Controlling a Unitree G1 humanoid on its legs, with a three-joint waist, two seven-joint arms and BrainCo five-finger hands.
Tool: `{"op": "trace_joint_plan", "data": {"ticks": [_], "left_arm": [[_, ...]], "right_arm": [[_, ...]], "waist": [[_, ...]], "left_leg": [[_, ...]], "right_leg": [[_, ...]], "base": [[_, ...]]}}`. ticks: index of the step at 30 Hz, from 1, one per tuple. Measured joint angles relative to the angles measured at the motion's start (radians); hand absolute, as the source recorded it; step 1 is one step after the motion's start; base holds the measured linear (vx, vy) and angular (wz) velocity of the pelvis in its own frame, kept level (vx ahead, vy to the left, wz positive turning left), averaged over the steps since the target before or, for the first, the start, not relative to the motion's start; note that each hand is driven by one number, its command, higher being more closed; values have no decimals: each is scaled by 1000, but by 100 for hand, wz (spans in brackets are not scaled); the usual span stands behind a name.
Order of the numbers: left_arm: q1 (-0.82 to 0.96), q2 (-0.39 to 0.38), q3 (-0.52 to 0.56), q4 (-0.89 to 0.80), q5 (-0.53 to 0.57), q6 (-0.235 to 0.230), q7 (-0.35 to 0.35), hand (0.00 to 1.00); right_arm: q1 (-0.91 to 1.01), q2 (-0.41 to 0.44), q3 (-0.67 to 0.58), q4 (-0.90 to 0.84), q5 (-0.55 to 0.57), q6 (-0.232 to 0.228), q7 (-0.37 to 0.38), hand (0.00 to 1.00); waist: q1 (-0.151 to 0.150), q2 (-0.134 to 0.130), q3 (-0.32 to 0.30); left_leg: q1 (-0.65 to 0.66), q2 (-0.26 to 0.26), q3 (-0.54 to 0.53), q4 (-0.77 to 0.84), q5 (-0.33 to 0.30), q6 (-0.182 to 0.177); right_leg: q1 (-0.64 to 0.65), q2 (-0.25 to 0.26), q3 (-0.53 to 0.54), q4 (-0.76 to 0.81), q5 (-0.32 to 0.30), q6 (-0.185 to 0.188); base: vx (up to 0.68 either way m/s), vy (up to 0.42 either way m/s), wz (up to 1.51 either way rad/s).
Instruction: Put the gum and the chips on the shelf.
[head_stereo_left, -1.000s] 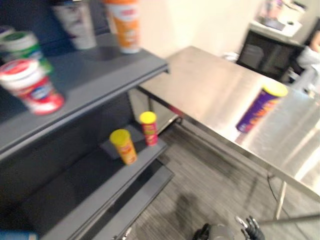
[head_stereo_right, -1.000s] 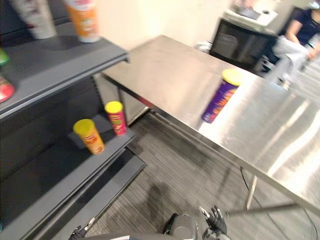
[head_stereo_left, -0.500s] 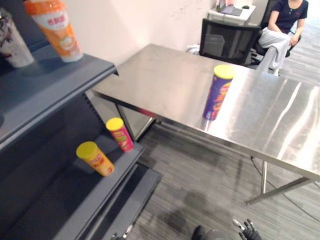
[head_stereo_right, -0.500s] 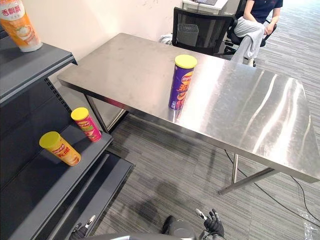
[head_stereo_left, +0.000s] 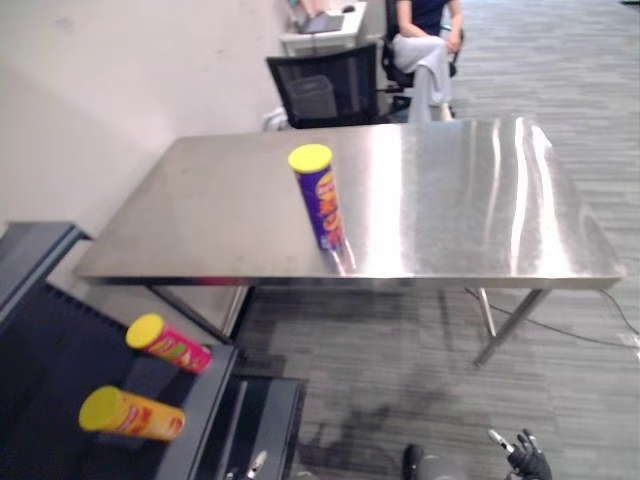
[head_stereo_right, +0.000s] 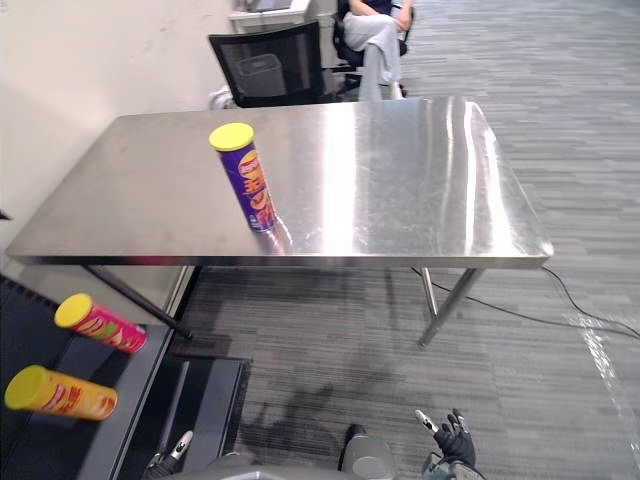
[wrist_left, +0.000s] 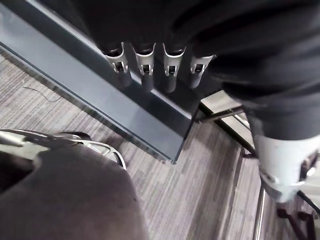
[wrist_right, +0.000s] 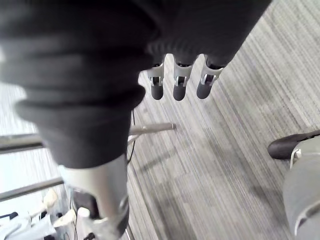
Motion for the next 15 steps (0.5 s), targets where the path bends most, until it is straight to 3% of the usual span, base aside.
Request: {"op": "trace_joint_plan", "data": {"ticks": [2,4,5,7,8,9,12,13,14,15], "left_arm": [[-1,-6,-6,10,0,-6,0,0],[-1,-22,-6,21,-1,-13,2,0],[2,-19,-9,25,-1,-16,2,0],[-4,-6,-27,40,1,-23,2,0],[-5,-3,-35,40,1,-23,3,0],[-6,-2,-36,40,1,-23,3,0],[-12,6,-54,43,4,-20,1,0],[-13,16,-56,47,7,-20,0,0],[-12,24,-59,48,12,-21,0,0],[-9,16,-75,49,19,-21,1,0]], "right_arm": [[11,-6,0,0,0,-12,7,0],[10,-4,-2,3,0,-20,11,0],[12,1,-1,-1,0,-27,15,0],[18,9,-2,-1,0,-37,14,0],[29,14,-6,-1,0,-42,14,0],[33,17,-10,0,0,-42,13,0],[38,24,-23,2,1,-43,4,0],[42,28,-32,9,8,-44,-2,0],[46,32,-36,12,14,-47,-5,0],[57,30,-61,23,24,-51,-11,0]], "waist": [[-1,17,1],[5,34,-3],[2,18,0],[-1,21,-8],[-1,10,-4],[-1,22,-11],[-3,19,-14],[-4,-2,-3],[-3,-5,-3],[-4,20,-20]], "left_leg": [[6,0,-31,-102,0,-6],[19,-2,-51,-89,15,-30],[24,-14,-54,-71,11,-26],[46,-41,-56,-64,1,-19],[62,-57,-56,-63,-1,-12],[69,-64,-53,-57,5,-5],[81,-93,-67,-5,9,6],[61,-98,-86,74,0,3],[49,-98,-98,99,-10,-3],[84,-108,-117,-13,17,9]], "right_leg": [[-6,3,5,24,12,28],[-20,0,7,75,9,59],[-15,-10,20,83,3,71],[-20,-29,46,113,-11,94],[-23,-42,56,135,-20,112],[-24,-48,55,142,-23,117],[7,-75,39,131,-17,132],[52,-103,35,100,-4,137],[70,-112,29,89,-2,141],[84,-105,5,77,4,148]], "base": [[84,182,-58],[119,217,-71],[128,194,-68],[203,228,-40],[248,244,-34],[223,164,-34],[227,122,-24],[231,150,-2],[159,158,8],[86,151,-5]]}}
